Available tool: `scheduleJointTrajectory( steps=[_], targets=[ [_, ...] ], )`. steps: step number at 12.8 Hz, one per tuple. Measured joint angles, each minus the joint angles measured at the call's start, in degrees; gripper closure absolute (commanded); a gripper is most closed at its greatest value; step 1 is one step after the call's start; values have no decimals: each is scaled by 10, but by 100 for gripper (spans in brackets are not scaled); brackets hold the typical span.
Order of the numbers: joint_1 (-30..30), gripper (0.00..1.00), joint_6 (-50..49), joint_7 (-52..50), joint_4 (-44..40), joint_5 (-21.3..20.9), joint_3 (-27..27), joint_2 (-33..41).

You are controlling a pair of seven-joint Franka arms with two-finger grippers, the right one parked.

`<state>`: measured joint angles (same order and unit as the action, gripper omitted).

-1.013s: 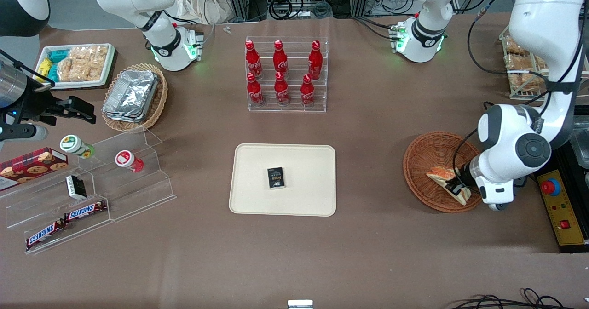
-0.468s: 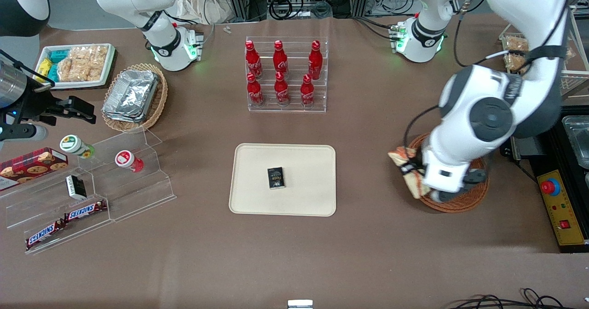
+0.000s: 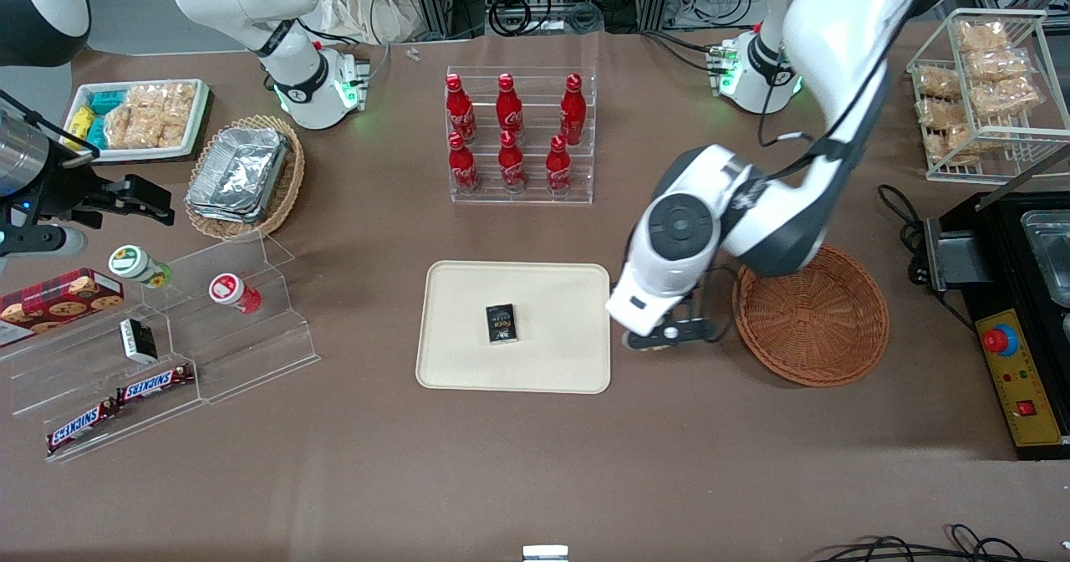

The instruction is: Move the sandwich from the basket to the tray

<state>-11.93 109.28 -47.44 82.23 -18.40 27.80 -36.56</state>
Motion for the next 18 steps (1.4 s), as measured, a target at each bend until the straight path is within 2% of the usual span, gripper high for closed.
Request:
scheduleJointTrajectory(
  steps=[5, 6, 7, 8, 9, 15, 18],
  targets=[
    [-23, 97, 120, 1, -7, -13, -1, -78],
    [-27, 90, 132, 3, -15, -14, -1, -90],
    [-35, 55, 135, 3, -27, -17, -1, -104],
    [-42, 14, 135, 3, -38, -18, -1, -115],
    [-47, 1, 135, 3, -45, -18, -1, -124],
    [-49, 0, 130, 3, -65, -19, -3, -131],
    [-44, 0, 58, -7, -82, -25, -17, -90]
  ],
)
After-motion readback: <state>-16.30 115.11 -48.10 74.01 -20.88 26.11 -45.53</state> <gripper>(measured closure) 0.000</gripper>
